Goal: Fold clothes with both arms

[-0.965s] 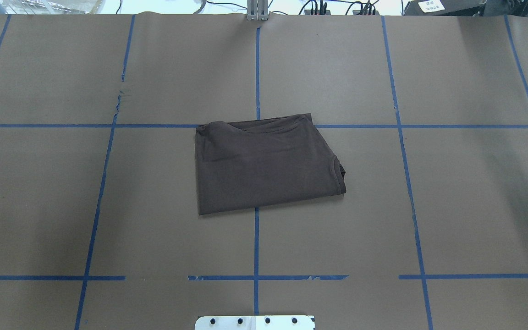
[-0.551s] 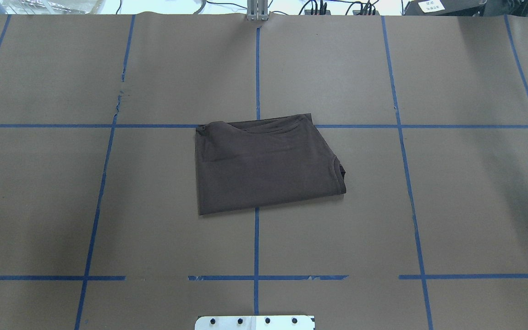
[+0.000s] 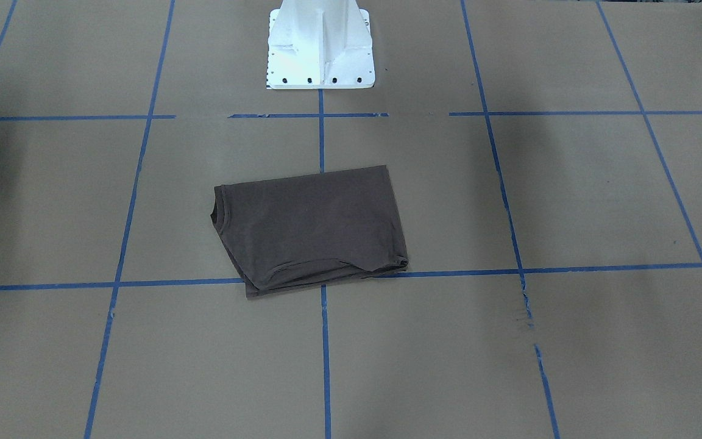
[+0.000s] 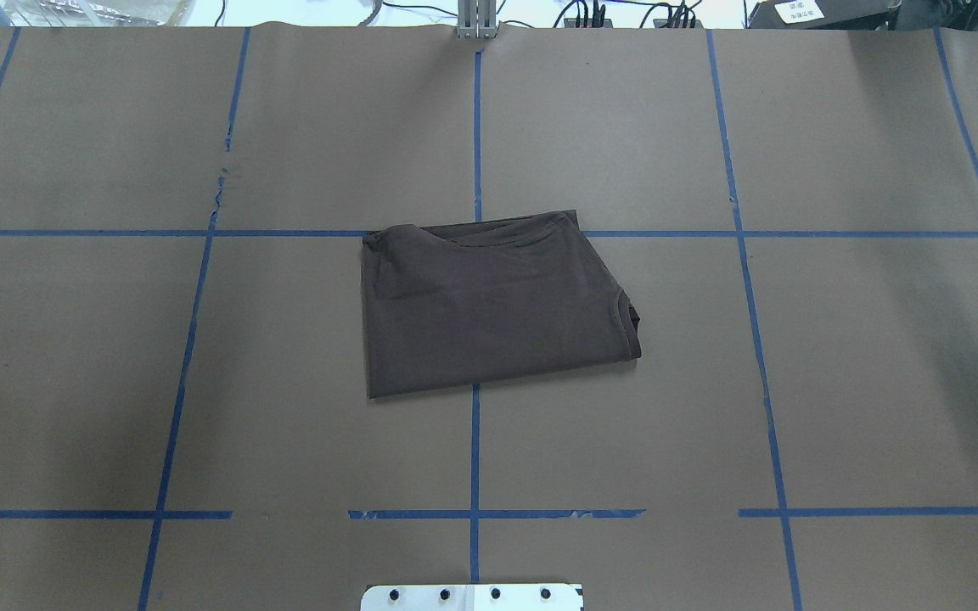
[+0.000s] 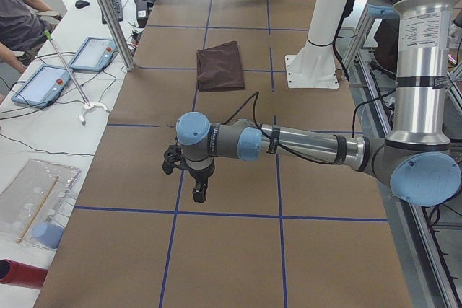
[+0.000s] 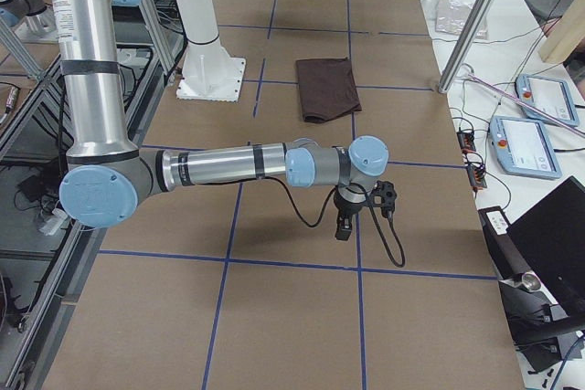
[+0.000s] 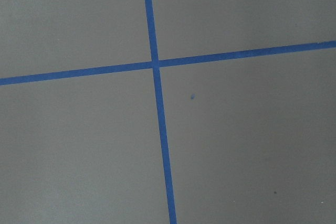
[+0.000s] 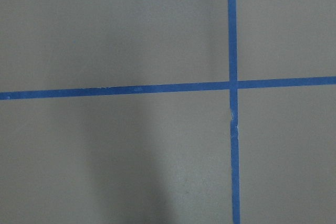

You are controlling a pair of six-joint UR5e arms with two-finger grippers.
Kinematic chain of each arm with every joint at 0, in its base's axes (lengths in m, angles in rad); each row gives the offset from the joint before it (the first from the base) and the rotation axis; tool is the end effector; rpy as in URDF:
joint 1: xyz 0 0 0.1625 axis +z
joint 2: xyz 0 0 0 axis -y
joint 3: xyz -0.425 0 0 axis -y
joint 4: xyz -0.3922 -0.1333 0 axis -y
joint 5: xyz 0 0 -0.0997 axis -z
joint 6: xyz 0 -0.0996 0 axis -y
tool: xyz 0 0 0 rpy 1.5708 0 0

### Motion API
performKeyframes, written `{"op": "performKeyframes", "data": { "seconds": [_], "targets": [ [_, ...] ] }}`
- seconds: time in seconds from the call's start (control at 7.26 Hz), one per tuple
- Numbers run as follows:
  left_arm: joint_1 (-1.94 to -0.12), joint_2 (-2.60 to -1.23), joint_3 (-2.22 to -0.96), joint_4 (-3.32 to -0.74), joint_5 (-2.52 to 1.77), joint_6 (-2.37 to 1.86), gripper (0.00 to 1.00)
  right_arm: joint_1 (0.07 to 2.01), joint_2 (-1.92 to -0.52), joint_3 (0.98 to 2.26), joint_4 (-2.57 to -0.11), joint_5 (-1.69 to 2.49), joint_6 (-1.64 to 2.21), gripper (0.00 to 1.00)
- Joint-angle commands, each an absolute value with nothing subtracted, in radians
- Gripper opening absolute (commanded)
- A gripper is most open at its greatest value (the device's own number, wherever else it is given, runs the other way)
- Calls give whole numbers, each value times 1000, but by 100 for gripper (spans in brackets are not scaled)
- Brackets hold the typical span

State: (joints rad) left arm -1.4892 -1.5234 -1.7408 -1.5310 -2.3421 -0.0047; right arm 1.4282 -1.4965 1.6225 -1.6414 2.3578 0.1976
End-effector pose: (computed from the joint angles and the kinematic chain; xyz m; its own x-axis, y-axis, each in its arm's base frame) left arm -0.0250 -0.4780 0.6020 0.7103 0.1112 -0.6951 -0.0779 0.9938 0.0795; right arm -0.0124 -0.5277 0.6017 0.7076 0.0576 0.7043 0.0030 0.9964 -0.0845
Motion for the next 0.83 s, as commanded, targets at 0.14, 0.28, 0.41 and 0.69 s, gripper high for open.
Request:
{"op": "performKeyframes", "data": {
  "seconds": [0.14, 0.28, 0.41, 0.69],
  "targets": [
    [-1489, -1525, -1738, -1531, -2342, -5, 100, 1428, -1517, 1615, -1637, 2361, 195, 100],
    [-1489, -1529, -1738, -1531, -2342, -5, 100, 1431, -1519, 1615, -1637, 2361, 195, 100],
    [-1489, -1531, -1736, -1531, -2342, -6, 100, 1433, -1513, 1620, -1635, 2359, 195, 100],
    [-1489, -1537, -1736, -1531, -2342, -5, 100, 1443, -1508, 1624, -1635, 2362, 195, 100]
  ]
}}
